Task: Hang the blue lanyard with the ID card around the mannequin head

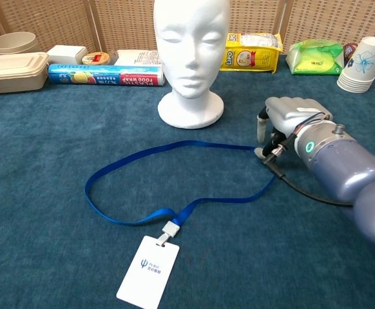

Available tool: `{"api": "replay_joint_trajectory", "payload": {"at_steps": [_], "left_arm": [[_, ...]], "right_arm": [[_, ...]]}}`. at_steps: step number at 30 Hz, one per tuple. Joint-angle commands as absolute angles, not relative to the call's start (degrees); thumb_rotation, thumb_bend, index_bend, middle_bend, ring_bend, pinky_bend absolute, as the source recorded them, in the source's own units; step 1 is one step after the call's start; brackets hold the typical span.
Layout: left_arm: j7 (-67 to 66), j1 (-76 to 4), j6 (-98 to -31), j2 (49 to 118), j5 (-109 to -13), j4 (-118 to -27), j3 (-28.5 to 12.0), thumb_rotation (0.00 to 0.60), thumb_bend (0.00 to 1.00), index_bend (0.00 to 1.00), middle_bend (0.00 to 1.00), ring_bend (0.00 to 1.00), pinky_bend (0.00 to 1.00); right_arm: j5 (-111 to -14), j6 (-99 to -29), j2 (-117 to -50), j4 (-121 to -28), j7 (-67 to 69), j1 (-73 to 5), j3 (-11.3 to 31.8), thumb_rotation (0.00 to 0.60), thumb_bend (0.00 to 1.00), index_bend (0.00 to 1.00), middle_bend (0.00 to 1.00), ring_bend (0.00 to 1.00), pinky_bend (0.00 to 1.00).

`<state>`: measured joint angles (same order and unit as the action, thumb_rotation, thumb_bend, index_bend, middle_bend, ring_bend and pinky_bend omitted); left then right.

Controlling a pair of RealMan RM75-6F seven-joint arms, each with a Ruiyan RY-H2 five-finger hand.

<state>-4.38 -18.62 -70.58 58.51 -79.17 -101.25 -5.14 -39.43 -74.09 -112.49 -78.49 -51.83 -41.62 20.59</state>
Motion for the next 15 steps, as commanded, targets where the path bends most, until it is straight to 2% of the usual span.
{"api": "replay_joint_trajectory", "payload": {"at_steps": [1,15], "left_arm": [[-4.26,-18.62,-70.5,58.6,-79.15,-101.1,-5.06,0.477,0.2,0.37,0.47,0.39,0.28],[-3.92,-18.7,-70.24,58.89,-78.97,-100.57,-4.84,0.474,0.2,0.37,0.46,0.39,0.28]], "right_arm": [[-39.26,-74.06,-112.57,-78.22,-51.88,-41.68,20.44,0.539,0.39,0.48,0.93,1.0,1.0],[-38.69,-73.73,-113.38,-76.49,-52.23,-42.3,20.1,0.535,0.45,0.52,0.93,1.0,1.0]]}}
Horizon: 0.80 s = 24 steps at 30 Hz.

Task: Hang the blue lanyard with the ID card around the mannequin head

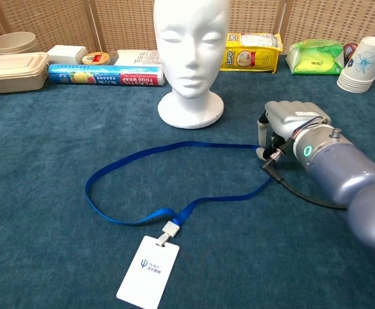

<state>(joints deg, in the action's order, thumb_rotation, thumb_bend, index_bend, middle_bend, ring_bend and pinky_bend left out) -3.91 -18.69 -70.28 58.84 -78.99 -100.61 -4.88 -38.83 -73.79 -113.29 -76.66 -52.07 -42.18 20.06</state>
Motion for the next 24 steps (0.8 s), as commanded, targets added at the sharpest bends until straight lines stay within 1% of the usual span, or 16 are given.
{"api": "replay_joint_trajectory", "payload": {"at_steps": [1,6,11,19,22,24], "left_arm": [[-3.93,-18.7,-70.2,58.93,-78.97,-100.54,-4.8,0.473,0.2,0.37,0.46,0.39,0.28],[-3.79,-18.73,-70.07,59.03,-78.81,-100.34,-4.77,0.476,0.2,0.37,0.46,0.39,0.28],[-3.95,-18.85,-69.78,59.08,-78.23,-100.31,-4.87,0.476,0.2,0.37,0.46,0.39,0.28],[-5.42,-19.79,-68.99,59.19,-77.31,-100.79,-5.53,0.476,0.2,0.37,0.46,0.39,0.28],[-7.83,-21.08,-68.73,59.89,-76.99,-101.12,-6.55,0.472,0.2,0.37,0.46,0.4,0.32],[-10.19,-21.86,-68.64,60.87,-76.07,-101.24,-7.21,0.472,0.2,0.37,0.47,0.44,0.4]], "right_arm": [[-38.64,-73.71,-113.44,-76.37,-52.27,-42.35,20.13,0.535,0.45,0.52,0.93,1.0,1.0],[-38.37,-73.5,-113.71,-75.91,-52.36,-42.51,20.09,0.543,0.47,0.54,0.93,1.0,1.0],[-38.5,-73.57,-113.78,-75.89,-52.45,-42.63,19.98,0.58,0.48,0.57,0.94,1.0,1.0],[-39.1,-73.95,-113.45,-77.11,-52.39,-42.65,19.82,0.58,0.49,0.59,0.94,1.0,1.0],[-39.73,-74.26,-113.17,-78.21,-52.12,-42.64,19.77,0.58,0.49,0.59,0.94,1.0,1.0],[-40.02,-74.52,-112.99,-78.85,-52.09,-42.55,19.6,0.578,0.49,0.59,0.94,1.0,1.0]]}}
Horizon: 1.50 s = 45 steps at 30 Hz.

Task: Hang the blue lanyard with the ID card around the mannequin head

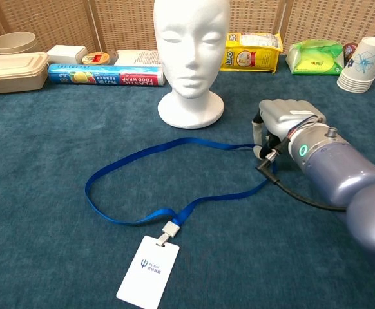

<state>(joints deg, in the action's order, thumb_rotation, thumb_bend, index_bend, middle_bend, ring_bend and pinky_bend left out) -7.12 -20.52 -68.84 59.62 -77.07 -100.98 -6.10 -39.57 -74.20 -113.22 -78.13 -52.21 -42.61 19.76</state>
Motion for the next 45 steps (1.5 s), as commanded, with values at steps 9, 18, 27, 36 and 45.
{"api": "replay_joint_trajectory", "payload": {"at_steps": [9,18,27,36,45], "left_arm": [[-23.22,-28.35,-67.04,68.83,-74.59,-100.8,-10.3,0.467,0.2,0.37,0.76,0.81,0.8],[-38.26,-32.85,-67.32,78.76,-61.9,-102.1,-12.46,0.464,0.2,0.42,1.0,1.0,1.0],[-47.33,-36.4,-70.81,85.56,-51.27,-103.36,-13.93,0.469,0.21,0.42,1.0,1.0,1.0],[-51.52,-39.31,-73.17,92.29,-47.55,-100.22,-13.17,0.48,0.32,0.42,1.0,1.0,1.0],[-52.91,-40.9,-74.9,96.14,-45.11,-97.38,-13.33,0.481,0.25,0.42,1.0,1.0,1.0]], "right_arm": [[-40.76,-74.54,-112.69,-80.78,-52.19,-42.45,18.56,0.582,0.49,0.59,0.95,1.0,1.0],[-41.41,-73.86,-112.12,-81.46,-51.25,-42.12,17.79,0.583,0.49,0.59,0.95,1.0,1.0],[-41.48,-73.13,-111.37,-81.83,-50.48,-41.76,17.35,0.582,0.49,0.59,0.95,1.0,1.0],[-41.39,-72.12,-110.85,-81.33,-49.26,-41.38,16.98,0.589,0.49,0.6,0.95,1.0,1.0],[-41.2,-71.15,-110.48,-80.74,-48.2,-41.26,16.99,0.591,0.49,0.6,0.95,1.0,1.0]]}}
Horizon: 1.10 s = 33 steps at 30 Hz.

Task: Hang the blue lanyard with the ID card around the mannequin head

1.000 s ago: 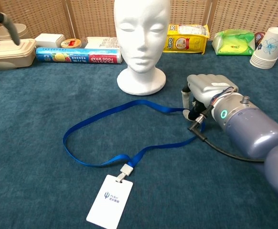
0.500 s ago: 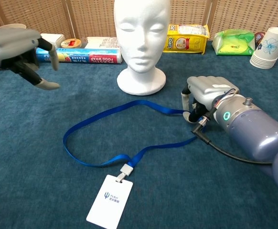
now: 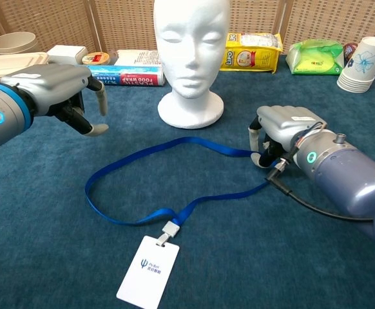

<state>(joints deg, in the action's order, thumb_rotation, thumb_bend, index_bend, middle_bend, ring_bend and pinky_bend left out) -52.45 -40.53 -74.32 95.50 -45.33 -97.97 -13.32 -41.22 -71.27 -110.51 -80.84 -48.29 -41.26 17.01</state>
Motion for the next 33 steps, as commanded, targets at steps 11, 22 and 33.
{"api": "replay_joint_trajectory", "payload": {"at_steps": [11,22,33], "left_arm": [[-55.26,-42.68,-75.73,99.31,-42.37,-95.57,-13.76,0.488,0.16,0.42,1.0,1.0,1.0],[-55.15,-44.36,-74.75,102.49,-38.58,-92.57,-15.04,0.531,0.29,0.46,1.0,1.0,1.0],[-54.59,-45.68,-74.62,105.85,-37.09,-89.25,-15.48,0.534,0.29,0.46,1.0,1.0,1.0]], "right_arm": [[-41.25,-70.34,-110.3,-80.0,-46.87,-41.12,16.98,0.598,0.49,0.6,0.95,1.0,1.0],[-40.8,-69.06,-110.21,-78.93,-45.75,-41.14,16.99,0.598,0.49,0.6,0.95,1.0,1.0],[-40.38,-68.22,-110.18,-78.06,-45.16,-41.19,16.89,0.599,0.49,0.6,0.95,1.0,1.0]]}}
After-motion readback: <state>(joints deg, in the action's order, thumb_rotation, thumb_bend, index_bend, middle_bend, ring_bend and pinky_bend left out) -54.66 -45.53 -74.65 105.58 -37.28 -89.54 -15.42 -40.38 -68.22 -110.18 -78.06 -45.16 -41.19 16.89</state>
